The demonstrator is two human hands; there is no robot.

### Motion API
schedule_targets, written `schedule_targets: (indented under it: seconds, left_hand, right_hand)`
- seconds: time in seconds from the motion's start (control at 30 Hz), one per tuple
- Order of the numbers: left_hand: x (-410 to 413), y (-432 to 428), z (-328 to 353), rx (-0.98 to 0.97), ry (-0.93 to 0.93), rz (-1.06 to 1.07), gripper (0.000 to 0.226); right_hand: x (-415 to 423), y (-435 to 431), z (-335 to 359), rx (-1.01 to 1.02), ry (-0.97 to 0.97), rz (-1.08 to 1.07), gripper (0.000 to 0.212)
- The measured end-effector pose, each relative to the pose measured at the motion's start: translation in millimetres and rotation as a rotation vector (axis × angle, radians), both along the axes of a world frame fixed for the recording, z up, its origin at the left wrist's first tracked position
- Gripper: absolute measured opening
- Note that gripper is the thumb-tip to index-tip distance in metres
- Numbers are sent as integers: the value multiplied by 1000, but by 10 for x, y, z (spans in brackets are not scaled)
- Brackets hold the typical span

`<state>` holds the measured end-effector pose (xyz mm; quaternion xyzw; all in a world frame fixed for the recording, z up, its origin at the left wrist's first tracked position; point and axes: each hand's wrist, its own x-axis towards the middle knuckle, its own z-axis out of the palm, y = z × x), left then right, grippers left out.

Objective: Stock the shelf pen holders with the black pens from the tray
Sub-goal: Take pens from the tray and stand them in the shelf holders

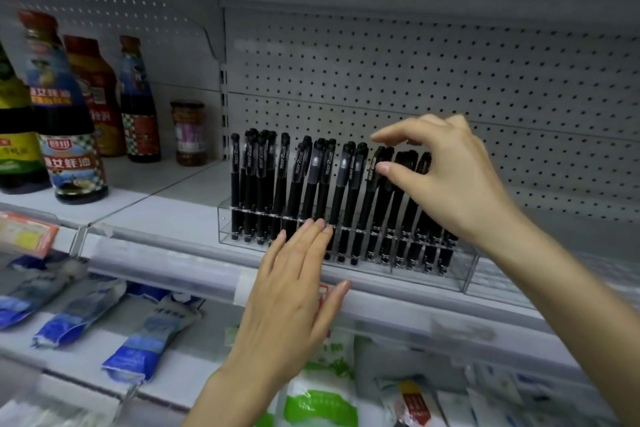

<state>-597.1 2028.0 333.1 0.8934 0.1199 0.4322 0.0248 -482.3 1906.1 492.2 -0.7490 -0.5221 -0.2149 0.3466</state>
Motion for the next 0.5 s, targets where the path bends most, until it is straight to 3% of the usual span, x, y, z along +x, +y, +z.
schedule_targets:
  seconds: [0.17, 0.3, 0.5]
  left_hand:
    - [-246, -190, 15, -69, 6, -63, 58]
    - [-705, -496, -436, -289, 39, -97, 58]
    - [-1465, -908, -1490, -679, 253, 10, 69]
  right_hand:
    - [-205, -205, -259, 53, 9, 56, 23]
    - [-521, -513, -958, 44, 154, 183, 24]
    - [-995, -1042, -2770, -429, 666, 140, 29]
